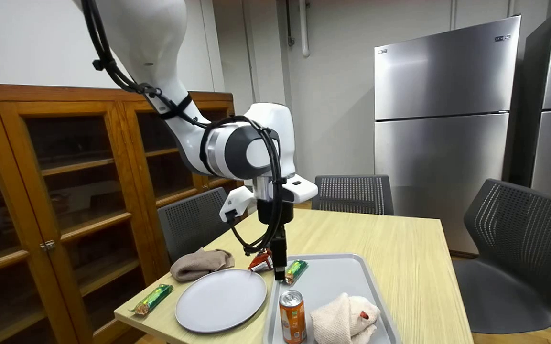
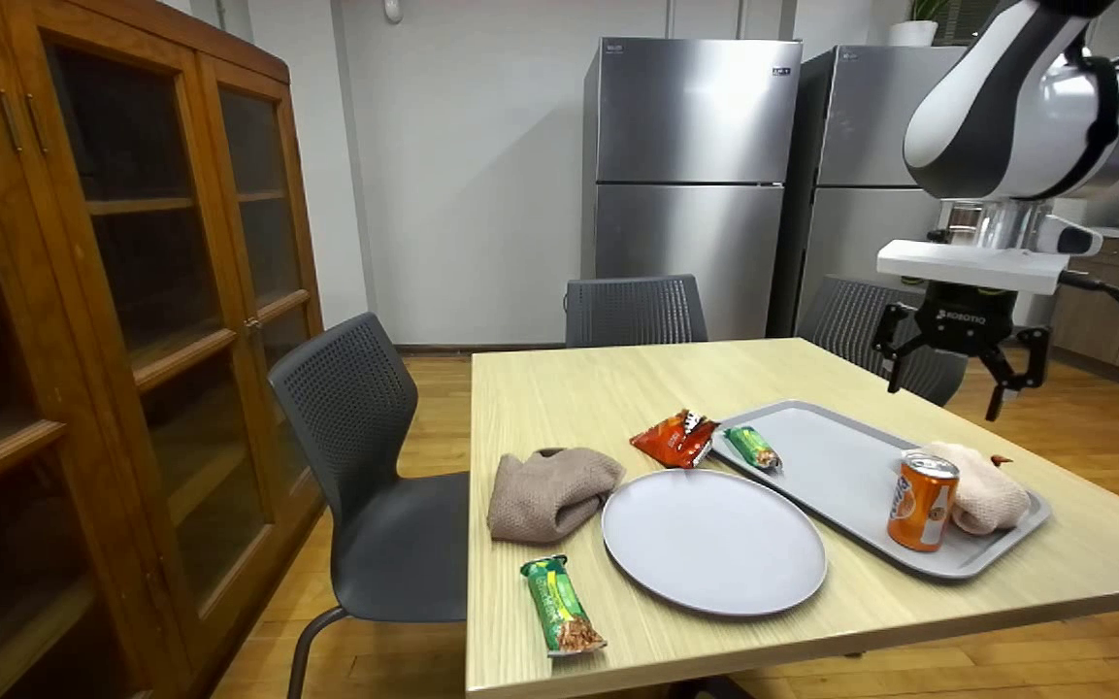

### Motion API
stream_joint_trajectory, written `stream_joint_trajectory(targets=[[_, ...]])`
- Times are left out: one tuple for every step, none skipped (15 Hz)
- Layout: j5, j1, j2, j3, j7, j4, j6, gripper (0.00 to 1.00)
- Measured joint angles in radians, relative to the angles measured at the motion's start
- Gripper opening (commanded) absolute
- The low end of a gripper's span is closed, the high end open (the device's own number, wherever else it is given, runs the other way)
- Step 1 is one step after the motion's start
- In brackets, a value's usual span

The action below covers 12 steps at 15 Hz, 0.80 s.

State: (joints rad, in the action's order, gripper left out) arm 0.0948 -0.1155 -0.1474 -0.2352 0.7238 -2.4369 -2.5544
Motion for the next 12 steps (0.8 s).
stream_joint_trajectory(targets=[[-0.002,0.000,-0.013,0.000,0.012,0.003,-0.010,1.00],[-0.003,0.000,-0.026,0.000,0.021,0.007,-0.020,1.00],[-0.003,0.000,-0.040,0.000,0.027,0.012,-0.030,1.00],[-0.003,0.000,-0.055,0.000,0.034,0.018,-0.038,1.00],[-0.003,0.000,-0.069,0.000,0.040,0.025,-0.043,1.00],[-0.003,0.000,-0.084,0.000,0.046,0.033,-0.046,1.00],[-0.003,0.000,-0.099,-0.001,0.052,0.041,-0.047,1.00],[-0.003,0.001,-0.113,-0.002,0.057,0.048,-0.047,1.00],[-0.003,0.001,-0.126,-0.003,0.061,0.055,-0.047,1.00],[-0.003,0.003,-0.138,-0.007,0.063,0.061,-0.047,1.00],[-0.003,0.006,-0.149,-0.011,0.064,0.066,-0.047,1.00],[-0.003,0.008,-0.158,-0.016,0.064,0.069,-0.047,1.00]])
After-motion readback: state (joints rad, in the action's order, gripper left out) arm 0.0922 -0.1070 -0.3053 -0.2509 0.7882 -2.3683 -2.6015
